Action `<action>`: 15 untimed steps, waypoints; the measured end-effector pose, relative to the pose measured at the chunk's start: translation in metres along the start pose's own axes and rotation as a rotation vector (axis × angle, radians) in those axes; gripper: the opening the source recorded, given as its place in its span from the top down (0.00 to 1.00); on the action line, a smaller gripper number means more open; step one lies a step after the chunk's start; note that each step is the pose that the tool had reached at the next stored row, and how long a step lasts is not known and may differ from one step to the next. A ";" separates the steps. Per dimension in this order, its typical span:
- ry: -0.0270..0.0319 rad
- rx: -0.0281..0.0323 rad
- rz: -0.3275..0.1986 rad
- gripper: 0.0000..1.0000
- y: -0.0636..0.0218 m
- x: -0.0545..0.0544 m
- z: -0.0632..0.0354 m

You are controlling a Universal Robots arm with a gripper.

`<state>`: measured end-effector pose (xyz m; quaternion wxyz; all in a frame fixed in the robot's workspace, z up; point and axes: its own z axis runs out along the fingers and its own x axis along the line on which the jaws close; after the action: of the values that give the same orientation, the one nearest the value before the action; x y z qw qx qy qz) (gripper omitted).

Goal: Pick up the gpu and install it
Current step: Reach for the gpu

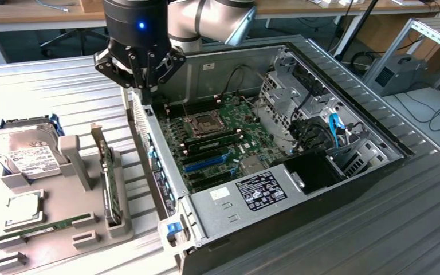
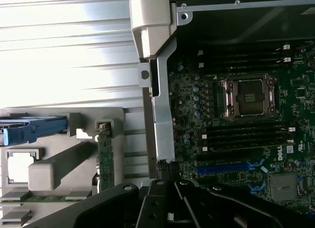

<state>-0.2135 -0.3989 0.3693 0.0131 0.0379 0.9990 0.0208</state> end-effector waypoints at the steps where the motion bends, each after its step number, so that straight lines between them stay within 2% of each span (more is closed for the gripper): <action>1: 0.0000 0.0000 0.000 0.89 0.0000 0.001 0.0001; 15: 0.0000 0.0000 0.000 0.89 -0.0006 0.008 0.0007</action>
<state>-0.2217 -0.3989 0.3684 0.0131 0.0378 0.9990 0.0208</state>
